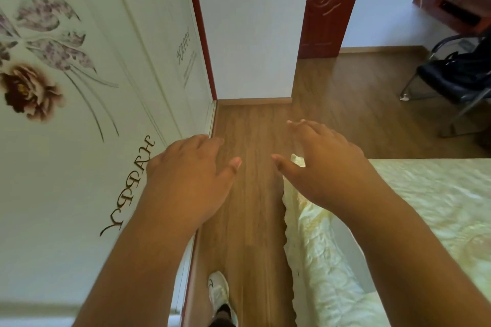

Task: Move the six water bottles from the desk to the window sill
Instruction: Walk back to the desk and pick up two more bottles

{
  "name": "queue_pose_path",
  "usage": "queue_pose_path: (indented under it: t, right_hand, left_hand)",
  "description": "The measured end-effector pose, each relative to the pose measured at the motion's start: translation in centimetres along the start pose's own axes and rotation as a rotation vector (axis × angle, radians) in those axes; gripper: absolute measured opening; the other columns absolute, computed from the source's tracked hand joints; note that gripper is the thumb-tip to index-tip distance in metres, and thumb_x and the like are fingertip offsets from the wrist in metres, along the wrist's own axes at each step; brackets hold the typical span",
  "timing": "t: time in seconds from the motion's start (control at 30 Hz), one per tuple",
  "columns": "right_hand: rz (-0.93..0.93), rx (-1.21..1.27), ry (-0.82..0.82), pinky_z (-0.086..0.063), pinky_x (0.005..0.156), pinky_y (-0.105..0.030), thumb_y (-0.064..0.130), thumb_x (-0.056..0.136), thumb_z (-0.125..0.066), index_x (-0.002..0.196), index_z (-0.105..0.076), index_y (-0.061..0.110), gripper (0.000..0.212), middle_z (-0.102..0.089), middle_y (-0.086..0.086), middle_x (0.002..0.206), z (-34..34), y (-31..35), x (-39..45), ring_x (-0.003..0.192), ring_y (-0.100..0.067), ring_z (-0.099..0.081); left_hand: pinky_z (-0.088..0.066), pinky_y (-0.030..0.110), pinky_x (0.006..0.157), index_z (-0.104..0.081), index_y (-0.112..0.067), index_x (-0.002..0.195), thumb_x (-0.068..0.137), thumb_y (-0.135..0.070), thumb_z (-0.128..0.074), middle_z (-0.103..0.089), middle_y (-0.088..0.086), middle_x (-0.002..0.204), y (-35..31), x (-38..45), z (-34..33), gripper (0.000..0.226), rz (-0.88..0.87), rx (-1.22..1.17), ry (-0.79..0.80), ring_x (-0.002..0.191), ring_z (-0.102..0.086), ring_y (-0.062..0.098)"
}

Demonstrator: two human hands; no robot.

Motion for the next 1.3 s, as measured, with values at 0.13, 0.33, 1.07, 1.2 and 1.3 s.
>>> queue_pose_path:
  t: [0.13,0.33,1.07,1.2,1.3]
  right_hand:
    - [-0.041,-0.035,-0.002,-0.028,0.117,-0.05,0.073,0.09,-0.042,0.153,-0.026,0.036,0.074,-0.031,0.009,0.16,-0.2,-1.0,2.8,0.147,-0.02,-0.031]
    - [-0.115,-0.084,-0.005,-0.026,0.116,-0.048,0.076,0.089,-0.04,0.153,-0.025,0.039,0.075,-0.029,0.01,0.161,-0.5,-1.1,8.9,0.147,-0.02,-0.03]
    - [-0.15,-0.09,-0.024,-0.03,0.116,-0.05,0.073,0.089,-0.044,0.153,-0.026,0.036,0.076,-0.032,0.009,0.16,-3.3,4.7,31.7,0.146,-0.021,-0.032]
    - [-0.138,-0.071,-0.008,-0.031,0.114,-0.052,0.075,0.088,-0.042,0.152,-0.028,0.036,0.076,-0.033,0.008,0.16,-3.9,3.5,36.1,0.145,-0.022,-0.034]
    - [-0.108,-0.053,-0.004,-0.031,0.114,-0.052,0.075,0.088,-0.042,0.152,-0.027,0.037,0.076,-0.031,0.008,0.16,-3.8,2.5,39.9,0.146,-0.022,-0.033]
  left_hand:
    - [-0.032,0.048,0.107,-0.033,-0.04,0.146,0.09,-0.073,-0.024,-0.036,-0.011,0.154,-0.7,3.8,-0.9,0.066,-0.041,-0.037,0.027,0.14,-0.034,0.019]
    - [-0.034,0.048,0.106,-0.035,-0.04,0.145,0.091,-0.072,-0.027,-0.037,-0.01,0.154,-0.3,10.9,-1.4,0.063,-0.111,-0.086,0.013,0.139,-0.036,0.019]
    - [-0.034,0.046,0.106,-0.039,-0.038,0.142,0.092,-0.071,-0.026,-0.04,-0.009,0.151,8.7,34.3,-1.9,0.062,-0.165,-0.07,0.039,0.137,-0.038,0.02]
    - [-0.031,0.046,0.108,-0.037,-0.039,0.145,0.091,-0.073,-0.025,-0.037,-0.009,0.154,8.8,38.0,-3.0,0.065,-0.128,-0.058,0.062,0.139,-0.035,0.019]
    - [-0.032,0.046,0.107,-0.038,-0.038,0.145,0.091,-0.073,-0.025,-0.038,-0.009,0.152,8.2,41.3,-3.0,0.066,-0.116,-0.039,0.036,0.138,-0.037,0.019]
Point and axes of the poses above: each hand's wrist, its own x-axis towards the middle knuckle, its own z-axis out of the back of the hand, y = z × x, the point moved 9 cm from there along x, towards the middle knuckle
